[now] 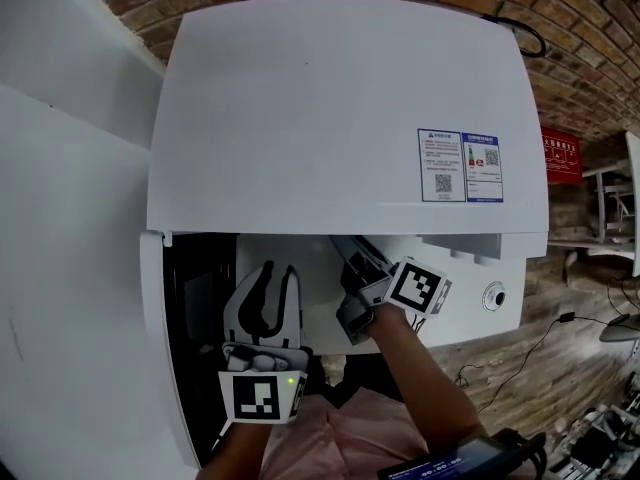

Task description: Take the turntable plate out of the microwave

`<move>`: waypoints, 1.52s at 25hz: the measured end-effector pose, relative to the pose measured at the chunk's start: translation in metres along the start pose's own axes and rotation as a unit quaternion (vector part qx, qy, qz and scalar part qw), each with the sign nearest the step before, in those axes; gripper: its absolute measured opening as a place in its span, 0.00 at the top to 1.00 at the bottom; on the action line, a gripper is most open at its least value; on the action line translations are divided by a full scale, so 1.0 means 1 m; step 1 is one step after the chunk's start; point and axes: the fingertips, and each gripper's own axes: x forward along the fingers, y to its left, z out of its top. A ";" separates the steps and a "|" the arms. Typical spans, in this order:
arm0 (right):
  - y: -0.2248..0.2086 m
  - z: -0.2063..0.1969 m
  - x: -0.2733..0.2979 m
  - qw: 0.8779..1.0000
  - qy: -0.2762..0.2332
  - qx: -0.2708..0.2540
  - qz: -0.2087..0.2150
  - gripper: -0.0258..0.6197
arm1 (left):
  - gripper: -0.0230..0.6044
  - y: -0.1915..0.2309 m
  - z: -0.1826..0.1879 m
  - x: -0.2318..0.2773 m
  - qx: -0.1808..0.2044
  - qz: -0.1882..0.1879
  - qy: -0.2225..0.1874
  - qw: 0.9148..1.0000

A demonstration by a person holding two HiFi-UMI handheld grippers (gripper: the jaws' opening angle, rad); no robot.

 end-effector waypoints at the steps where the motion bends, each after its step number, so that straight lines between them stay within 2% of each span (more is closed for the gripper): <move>1: -0.003 0.001 0.001 1.000 -0.003 0.015 -0.002 0.62 | 0.80 0.000 0.001 0.000 0.000 -0.001 0.001 1.000; 5: -0.012 0.000 -0.002 0.999 -0.007 0.044 -0.023 0.66 | 0.80 -0.004 0.004 0.001 -0.011 -0.009 0.008 1.000; 8: -0.014 -0.001 -0.007 0.998 -0.007 0.052 -0.038 0.69 | 0.80 0.000 0.006 -0.001 0.002 -0.004 0.003 1.000; 12: 0.004 0.000 -0.008 0.999 -0.011 0.028 -0.011 0.87 | 0.81 0.002 0.007 -0.004 0.006 0.000 -0.001 1.000; 21: 0.011 -0.019 -0.037 0.999 -0.014 0.026 0.015 0.88 | 0.81 -0.014 0.016 -0.015 0.011 -0.006 -0.015 1.000; 25: 0.015 -0.022 -0.043 0.999 -0.021 0.005 0.037 0.87 | 0.81 -0.020 0.016 -0.020 0.014 -0.009 -0.014 1.000; 28: 0.015 -0.019 -0.034 0.998 -0.022 -0.003 0.054 0.83 | 0.81 -0.019 0.022 -0.022 0.017 -0.006 -0.019 1.000; 31: 0.002 -0.018 -0.022 0.999 -0.014 0.027 0.042 0.77 | 0.81 -0.015 0.023 -0.023 0.019 0.000 -0.020 1.000; 33: 0.003 -0.014 -0.013 0.998 -0.015 0.039 0.048 0.74 | 0.81 -0.014 0.022 -0.024 0.019 0.002 -0.019 1.000; 36: 0.005 -0.007 -0.003 0.997 -0.020 0.051 0.056 0.75 | 0.81 -0.011 0.023 -0.024 0.018 0.005 -0.020 1.000; 38: 0.006 -0.005 0.000 0.997 -0.018 0.051 0.057 0.82 | 0.81 -0.010 0.023 -0.024 0.018 0.007 -0.020 1.000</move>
